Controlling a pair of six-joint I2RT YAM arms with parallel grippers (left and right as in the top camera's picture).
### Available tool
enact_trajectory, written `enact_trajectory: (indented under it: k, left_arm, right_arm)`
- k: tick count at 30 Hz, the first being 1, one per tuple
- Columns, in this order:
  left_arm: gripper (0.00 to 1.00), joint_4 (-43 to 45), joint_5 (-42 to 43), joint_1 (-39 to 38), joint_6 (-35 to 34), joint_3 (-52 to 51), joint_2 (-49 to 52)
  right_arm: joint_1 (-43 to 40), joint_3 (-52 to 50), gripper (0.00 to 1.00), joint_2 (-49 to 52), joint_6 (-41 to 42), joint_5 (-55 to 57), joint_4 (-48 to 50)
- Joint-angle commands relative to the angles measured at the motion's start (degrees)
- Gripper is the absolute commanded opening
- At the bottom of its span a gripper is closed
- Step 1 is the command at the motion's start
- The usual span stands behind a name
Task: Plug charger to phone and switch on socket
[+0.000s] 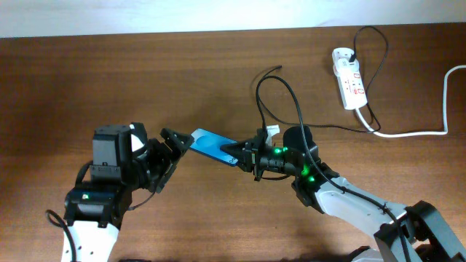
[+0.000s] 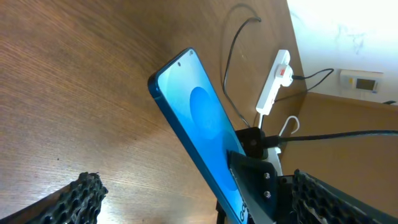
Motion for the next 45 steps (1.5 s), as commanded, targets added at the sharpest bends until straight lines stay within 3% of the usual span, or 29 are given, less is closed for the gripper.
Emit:
enact_trajectory:
  k: [1, 7, 14, 23, 35, 40, 45]
  left_arm:
    - [0.99, -0.04, -0.63, 0.35, -3.80, -0.48, 0.61]
    - [1.00, 0.07, 1.66, 0.33, -11.08, -0.63, 6.08]
    - [0.94, 4.76, 8.31, 0.17, -17.07, -0.63, 11.82]
    - [0.93, 9.05, 8.55, -3.74, -27.54, -0.63, 12.00]
    - [0.96, 11.23, 3.67, -7.91, -34.07, -0.63, 13.35]
    - [0.83, 15.63, 2.51, -8.79, -37.16, -0.63, 14.56]
    - [0.55, 20.48, 1.51, -8.76, -39.54, -0.63, 14.58]
  right_arm:
    - [-0.42, 0.42, 0.04, -0.72, 0.28, 0.11, 0.63]
    - [-0.33, 0.42, 0.04, -0.72, 3.69, 0.15, 0.68]
    - [-0.31, 0.42, 0.04, -0.72, 3.61, 2.49, 0.87]
    - [-0.31, 0.42, 0.04, -0.72, 3.65, 2.47, 1.07]
    - [-0.31, 0.42, 0.04, -0.72, 3.69, 1.64, 1.31]
    - [-0.31, 0.42, 0.04, -0.72, 3.72, -0.04, 8.20]
    - [-0.31, 0.42, 0.04, -0.72, 4.96, -2.03, 8.15]
